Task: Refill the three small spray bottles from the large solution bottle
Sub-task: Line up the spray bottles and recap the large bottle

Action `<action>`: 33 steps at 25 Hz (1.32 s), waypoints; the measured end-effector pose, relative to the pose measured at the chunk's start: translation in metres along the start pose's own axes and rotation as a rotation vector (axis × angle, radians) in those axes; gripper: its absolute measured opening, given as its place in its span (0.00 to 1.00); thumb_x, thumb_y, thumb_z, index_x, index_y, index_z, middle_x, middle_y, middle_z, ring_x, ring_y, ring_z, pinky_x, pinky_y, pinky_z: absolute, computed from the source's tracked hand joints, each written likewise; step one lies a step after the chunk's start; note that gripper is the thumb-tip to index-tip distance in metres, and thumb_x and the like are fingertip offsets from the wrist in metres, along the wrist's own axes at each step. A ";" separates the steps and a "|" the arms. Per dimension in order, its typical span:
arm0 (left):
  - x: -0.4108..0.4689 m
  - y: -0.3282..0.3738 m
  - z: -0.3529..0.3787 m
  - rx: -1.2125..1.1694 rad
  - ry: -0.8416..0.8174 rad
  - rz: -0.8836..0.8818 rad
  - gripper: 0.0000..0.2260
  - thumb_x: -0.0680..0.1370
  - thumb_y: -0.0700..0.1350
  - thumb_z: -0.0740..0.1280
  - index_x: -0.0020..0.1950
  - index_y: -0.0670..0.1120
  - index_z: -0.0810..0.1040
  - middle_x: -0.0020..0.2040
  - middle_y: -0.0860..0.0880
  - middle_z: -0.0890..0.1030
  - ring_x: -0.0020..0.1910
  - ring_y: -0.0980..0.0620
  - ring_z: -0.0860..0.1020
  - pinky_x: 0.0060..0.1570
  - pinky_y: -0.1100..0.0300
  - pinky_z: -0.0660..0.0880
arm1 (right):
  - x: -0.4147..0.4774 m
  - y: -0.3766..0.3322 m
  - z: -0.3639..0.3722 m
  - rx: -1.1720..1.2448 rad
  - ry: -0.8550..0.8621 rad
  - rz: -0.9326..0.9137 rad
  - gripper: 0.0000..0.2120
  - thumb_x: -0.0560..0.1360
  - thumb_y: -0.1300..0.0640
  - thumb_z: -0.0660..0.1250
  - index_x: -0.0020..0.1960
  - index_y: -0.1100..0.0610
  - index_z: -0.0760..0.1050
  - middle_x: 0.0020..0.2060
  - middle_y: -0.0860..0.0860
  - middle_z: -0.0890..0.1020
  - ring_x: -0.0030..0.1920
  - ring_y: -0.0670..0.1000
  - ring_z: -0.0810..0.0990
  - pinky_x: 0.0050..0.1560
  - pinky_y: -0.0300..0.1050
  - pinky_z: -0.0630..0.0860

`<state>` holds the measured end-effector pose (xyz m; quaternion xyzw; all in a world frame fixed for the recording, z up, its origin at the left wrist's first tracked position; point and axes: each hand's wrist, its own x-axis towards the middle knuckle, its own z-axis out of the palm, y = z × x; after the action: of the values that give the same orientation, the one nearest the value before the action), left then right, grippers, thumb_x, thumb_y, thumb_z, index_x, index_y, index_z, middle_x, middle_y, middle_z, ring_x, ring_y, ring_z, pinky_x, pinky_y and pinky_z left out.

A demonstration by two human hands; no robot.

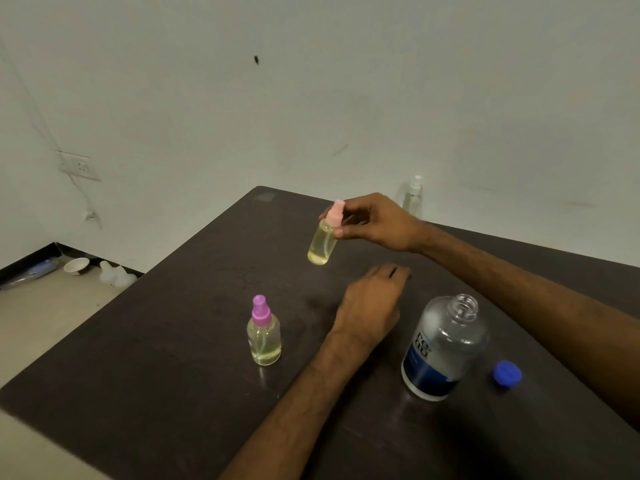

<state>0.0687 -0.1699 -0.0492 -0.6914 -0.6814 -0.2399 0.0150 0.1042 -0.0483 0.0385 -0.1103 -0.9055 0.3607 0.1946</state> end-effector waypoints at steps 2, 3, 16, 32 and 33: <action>-0.006 0.003 -0.014 -0.008 -0.041 0.028 0.16 0.80 0.37 0.62 0.68 0.46 0.73 0.65 0.47 0.75 0.62 0.47 0.74 0.53 0.53 0.75 | -0.012 0.012 -0.012 0.020 0.122 0.074 0.16 0.73 0.59 0.74 0.61 0.59 0.81 0.54 0.52 0.85 0.55 0.51 0.83 0.62 0.54 0.77; -0.011 0.006 -0.024 -0.019 -0.018 0.025 0.15 0.81 0.38 0.61 0.68 0.46 0.73 0.65 0.47 0.75 0.63 0.48 0.74 0.53 0.54 0.75 | -0.020 0.019 -0.017 0.030 0.172 0.114 0.16 0.73 0.59 0.74 0.60 0.60 0.80 0.54 0.52 0.85 0.55 0.50 0.83 0.62 0.54 0.77; -0.164 -0.065 -0.075 -0.418 0.358 -0.561 0.32 0.70 0.56 0.77 0.70 0.54 0.68 0.63 0.54 0.72 0.58 0.56 0.73 0.56 0.62 0.72 | -0.082 0.052 0.005 -0.034 0.253 0.325 0.22 0.72 0.55 0.75 0.65 0.55 0.77 0.53 0.49 0.84 0.53 0.44 0.82 0.60 0.44 0.78; 0.108 -0.038 0.014 -0.624 0.091 -0.335 0.21 0.70 0.42 0.79 0.61 0.45 0.78 0.51 0.53 0.82 0.48 0.55 0.81 0.52 0.61 0.77 | -0.112 0.115 -0.030 -0.050 0.842 0.568 0.17 0.73 0.59 0.74 0.59 0.58 0.75 0.50 0.49 0.81 0.50 0.47 0.81 0.49 0.36 0.76; 0.121 -0.035 0.027 -0.622 0.082 -0.336 0.22 0.69 0.42 0.79 0.61 0.45 0.78 0.51 0.53 0.82 0.49 0.54 0.81 0.53 0.61 0.77 | -0.112 0.123 -0.032 -0.052 0.854 0.581 0.17 0.74 0.58 0.73 0.60 0.57 0.74 0.50 0.48 0.80 0.50 0.47 0.80 0.48 0.34 0.75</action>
<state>0.0389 -0.0447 -0.0412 -0.5311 -0.6786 -0.4626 -0.2083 0.2266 0.0210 -0.0565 -0.4993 -0.6862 0.2999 0.4358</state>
